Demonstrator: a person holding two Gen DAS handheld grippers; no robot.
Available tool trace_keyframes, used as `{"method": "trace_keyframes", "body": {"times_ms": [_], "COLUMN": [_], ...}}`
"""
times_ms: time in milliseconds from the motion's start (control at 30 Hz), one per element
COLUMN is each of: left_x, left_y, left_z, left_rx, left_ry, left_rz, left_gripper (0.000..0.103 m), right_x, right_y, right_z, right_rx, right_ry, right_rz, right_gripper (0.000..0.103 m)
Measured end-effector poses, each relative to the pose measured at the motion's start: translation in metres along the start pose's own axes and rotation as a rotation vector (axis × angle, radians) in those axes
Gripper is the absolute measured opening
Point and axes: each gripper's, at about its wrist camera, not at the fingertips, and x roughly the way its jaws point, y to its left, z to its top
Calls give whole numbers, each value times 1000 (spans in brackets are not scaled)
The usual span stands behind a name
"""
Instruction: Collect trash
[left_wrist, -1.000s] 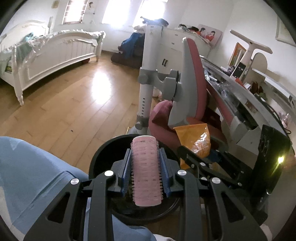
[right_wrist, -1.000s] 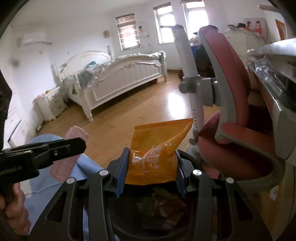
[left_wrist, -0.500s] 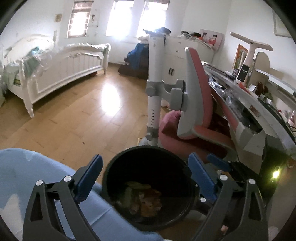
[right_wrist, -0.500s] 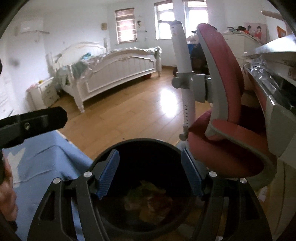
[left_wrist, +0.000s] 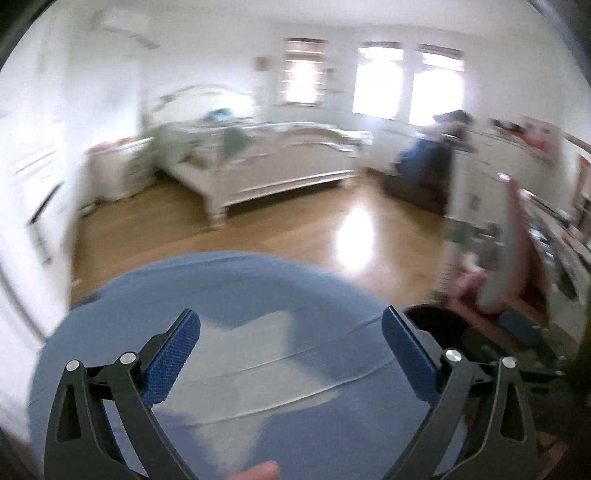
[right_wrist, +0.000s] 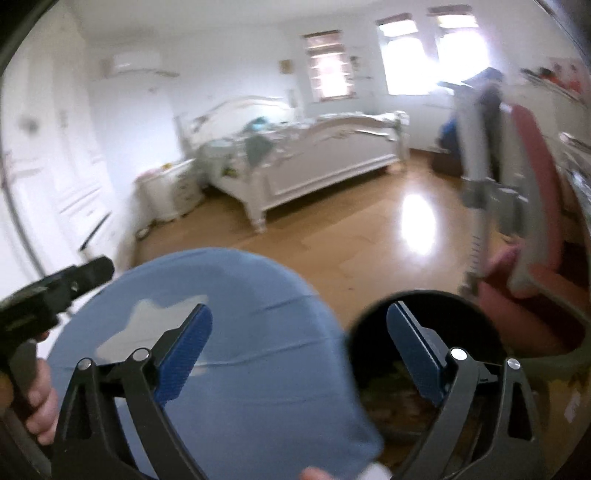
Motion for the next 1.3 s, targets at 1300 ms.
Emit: {"method": "trace_keyframes", "body": {"times_ms": [1300], "left_x": [-28], "left_y": [152], "left_z": [-79], "left_rx": [-189], "left_ry": [-30], "left_rz": [225], "left_gripper": [98], "right_x": [17], "right_y": [133], "right_z": [-45], "right_rx": [-122], "right_ry": [-237], "right_rz": [130], "right_gripper": [98]}}
